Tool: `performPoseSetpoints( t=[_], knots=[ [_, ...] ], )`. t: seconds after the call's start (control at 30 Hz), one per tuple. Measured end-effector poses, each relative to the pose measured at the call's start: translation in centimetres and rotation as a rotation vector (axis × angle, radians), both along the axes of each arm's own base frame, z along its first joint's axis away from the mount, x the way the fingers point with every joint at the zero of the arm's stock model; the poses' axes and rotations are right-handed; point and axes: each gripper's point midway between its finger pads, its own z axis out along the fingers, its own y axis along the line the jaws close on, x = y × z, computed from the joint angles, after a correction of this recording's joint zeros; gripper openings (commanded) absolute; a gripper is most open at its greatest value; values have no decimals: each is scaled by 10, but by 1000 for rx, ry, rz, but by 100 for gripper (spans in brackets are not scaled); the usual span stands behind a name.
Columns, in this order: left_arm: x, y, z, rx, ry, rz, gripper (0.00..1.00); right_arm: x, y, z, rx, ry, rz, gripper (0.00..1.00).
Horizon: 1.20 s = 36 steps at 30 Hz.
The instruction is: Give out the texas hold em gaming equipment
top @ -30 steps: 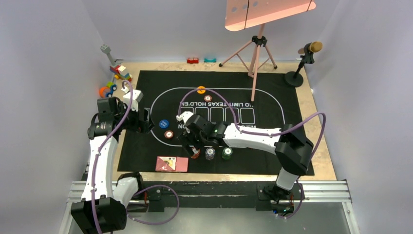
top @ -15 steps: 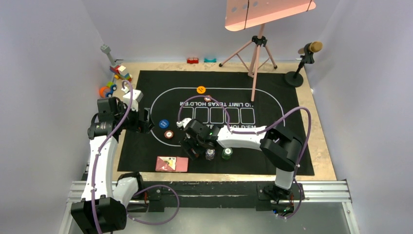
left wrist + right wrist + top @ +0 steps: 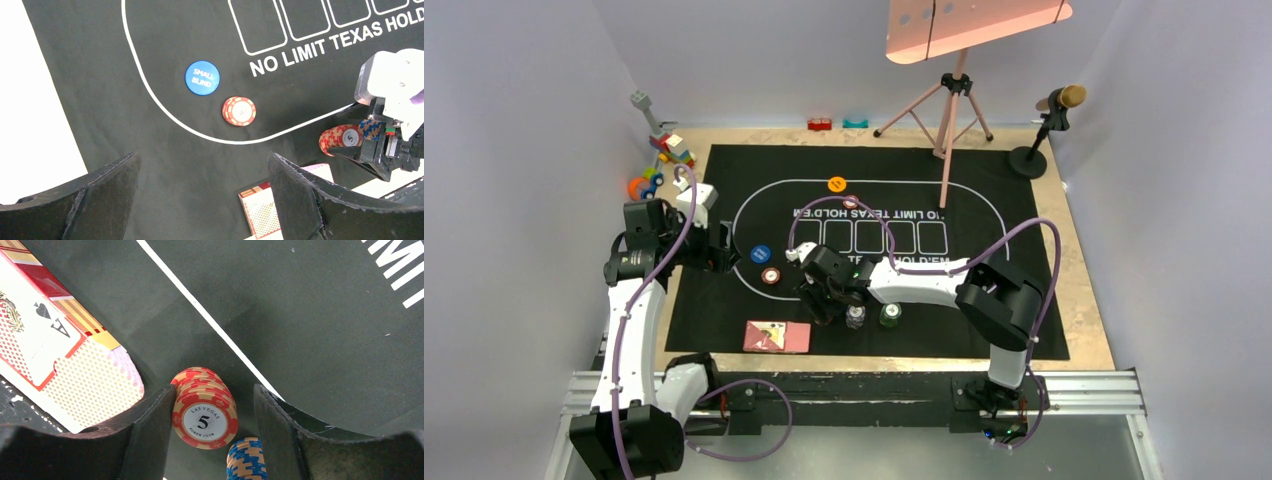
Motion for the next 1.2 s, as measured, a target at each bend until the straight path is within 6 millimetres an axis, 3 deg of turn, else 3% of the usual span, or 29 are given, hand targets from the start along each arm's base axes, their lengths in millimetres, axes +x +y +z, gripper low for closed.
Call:
performPoseSetpoints(
  t=[0.33,0.5,0.7,0.83,0.97,1.1,1.2],
  knots=[
    [0,0,0,0,0,0,100,-1,0,0,2,5,-3,40],
    [-1,0,-2,-1,4,0,100,-2,-3,5,0,8,-6,24],
    [-1,0,-2,-1,4,0,100,2,-4,36,60,-17,-21,19],
    [-1,0,-2,-1,4,0,100,15,-11,64,117,-46,-65,16],
    [-1,0,-2,-1,4,0,100,43,-34,95,172,-87,-170,15],
    [-1,0,-2,-1,3,0,100,78,-84,113,177,-143,-350,12],
    [-1,0,-1,0,2,0,100,95,-133,112,161,-165,-506,10]
  ],
)
